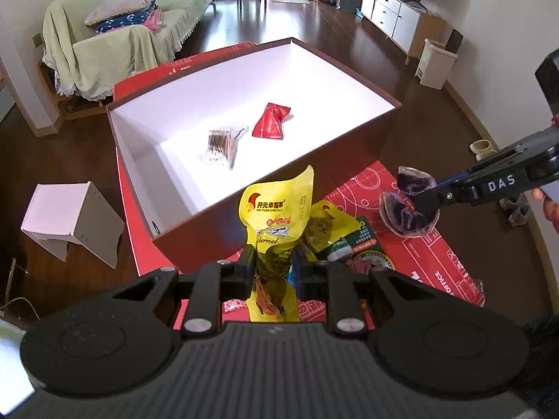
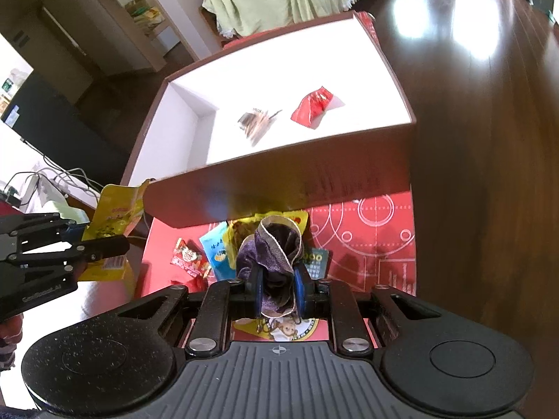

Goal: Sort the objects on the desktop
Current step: 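Grasp the yellow snack pouch with the left tool while the right tool grasps the purple scrunchie, then carry the yellow pouch and purple scrunchie over the white box with both tools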

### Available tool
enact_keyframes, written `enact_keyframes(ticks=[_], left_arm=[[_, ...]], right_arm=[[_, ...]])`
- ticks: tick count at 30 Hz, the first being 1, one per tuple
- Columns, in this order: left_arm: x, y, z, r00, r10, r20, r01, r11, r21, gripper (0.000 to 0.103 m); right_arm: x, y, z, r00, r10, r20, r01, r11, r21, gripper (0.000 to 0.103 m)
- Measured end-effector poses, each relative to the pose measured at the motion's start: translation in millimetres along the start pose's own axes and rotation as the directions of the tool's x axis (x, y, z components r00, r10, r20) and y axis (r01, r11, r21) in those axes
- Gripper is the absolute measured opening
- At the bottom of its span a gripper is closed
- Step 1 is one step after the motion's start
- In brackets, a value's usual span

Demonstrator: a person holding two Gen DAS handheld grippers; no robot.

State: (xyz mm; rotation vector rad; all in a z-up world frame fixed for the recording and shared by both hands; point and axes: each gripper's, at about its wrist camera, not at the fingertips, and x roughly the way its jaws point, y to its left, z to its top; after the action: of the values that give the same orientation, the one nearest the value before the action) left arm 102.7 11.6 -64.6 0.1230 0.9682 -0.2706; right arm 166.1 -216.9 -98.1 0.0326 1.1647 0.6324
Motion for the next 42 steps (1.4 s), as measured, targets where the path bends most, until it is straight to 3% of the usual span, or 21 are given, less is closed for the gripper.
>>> enact_keyframes(ticks=[13,29,35,42], left_arm=[[2,-6,19,1.000,0.014,-0.011,-0.013,1.000,0.019,0.018],[-2,5,75,0.998,0.035,0.048,-0.041,0.990,0.135,0.018],[15,10,101,0.999,0.038,0.035,-0.045,0.971,0.233,0.018],[58,17,121,0.999,0.007,-0.045,0.006,0.959,0.283,0.018]], right_arm=[[-5,-3,16,0.998,-0.021,-0.059,0.014,0.994,-0.113,0.017],[-35,4,109,1.000,0.022,0.002,-0.021,0.953,-0.302,0.017],[-20,8,140,1.000,0.021,-0.009,-0.022,0.922,-0.385,0.017],[31,12,162,0.994,-0.035,-0.100,-0.016,0.882,-0.470,0.017]])
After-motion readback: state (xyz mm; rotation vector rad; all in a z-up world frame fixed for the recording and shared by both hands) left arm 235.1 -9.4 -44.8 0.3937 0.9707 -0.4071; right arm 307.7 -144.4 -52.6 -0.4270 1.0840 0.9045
